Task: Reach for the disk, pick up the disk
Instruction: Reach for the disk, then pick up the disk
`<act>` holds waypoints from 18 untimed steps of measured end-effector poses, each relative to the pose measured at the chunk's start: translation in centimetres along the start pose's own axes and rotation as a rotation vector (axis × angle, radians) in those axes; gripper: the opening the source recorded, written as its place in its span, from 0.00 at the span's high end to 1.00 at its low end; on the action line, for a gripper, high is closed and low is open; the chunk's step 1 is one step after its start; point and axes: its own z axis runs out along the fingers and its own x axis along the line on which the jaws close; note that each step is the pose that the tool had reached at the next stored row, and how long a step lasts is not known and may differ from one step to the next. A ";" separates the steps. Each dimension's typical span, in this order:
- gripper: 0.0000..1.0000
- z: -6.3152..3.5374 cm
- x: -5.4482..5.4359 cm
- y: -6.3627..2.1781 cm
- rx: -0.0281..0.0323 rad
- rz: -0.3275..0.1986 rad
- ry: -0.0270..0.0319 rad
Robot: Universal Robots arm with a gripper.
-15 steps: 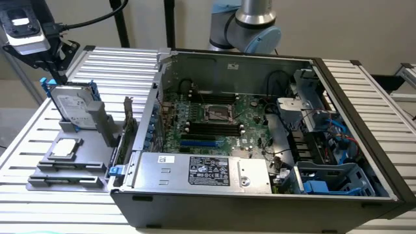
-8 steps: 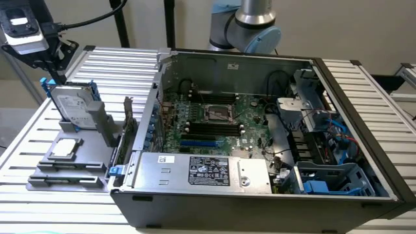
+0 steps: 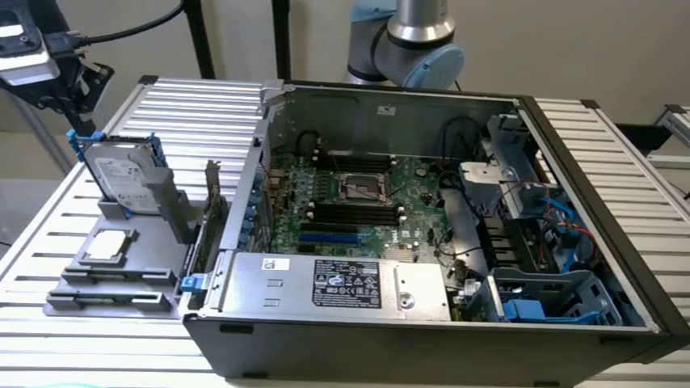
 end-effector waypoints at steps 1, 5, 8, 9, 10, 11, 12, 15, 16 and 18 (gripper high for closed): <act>0.89 -0.02 0.1 0.16 0.0000 0.000 0.0000; 0.89 -0.08 0.4 0.71 0.0000 0.000 0.0000; 0.89 -0.08 0.4 0.71 0.0000 0.000 -0.0001; 0.89 -0.09 0.4 0.72 0.0001 0.000 0.0000; 0.89 -0.09 0.4 0.72 0.0000 0.000 0.0000; 0.89 -0.09 0.4 0.72 0.0000 0.000 0.0001; 0.89 -0.08 0.4 0.72 0.0000 0.000 0.0000; 0.89 -0.09 0.4 0.72 0.0000 0.000 0.0000; 0.89 -0.08 0.4 0.72 0.0000 0.000 0.0000; 0.89 -0.09 0.4 0.72 0.0000 0.000 0.0000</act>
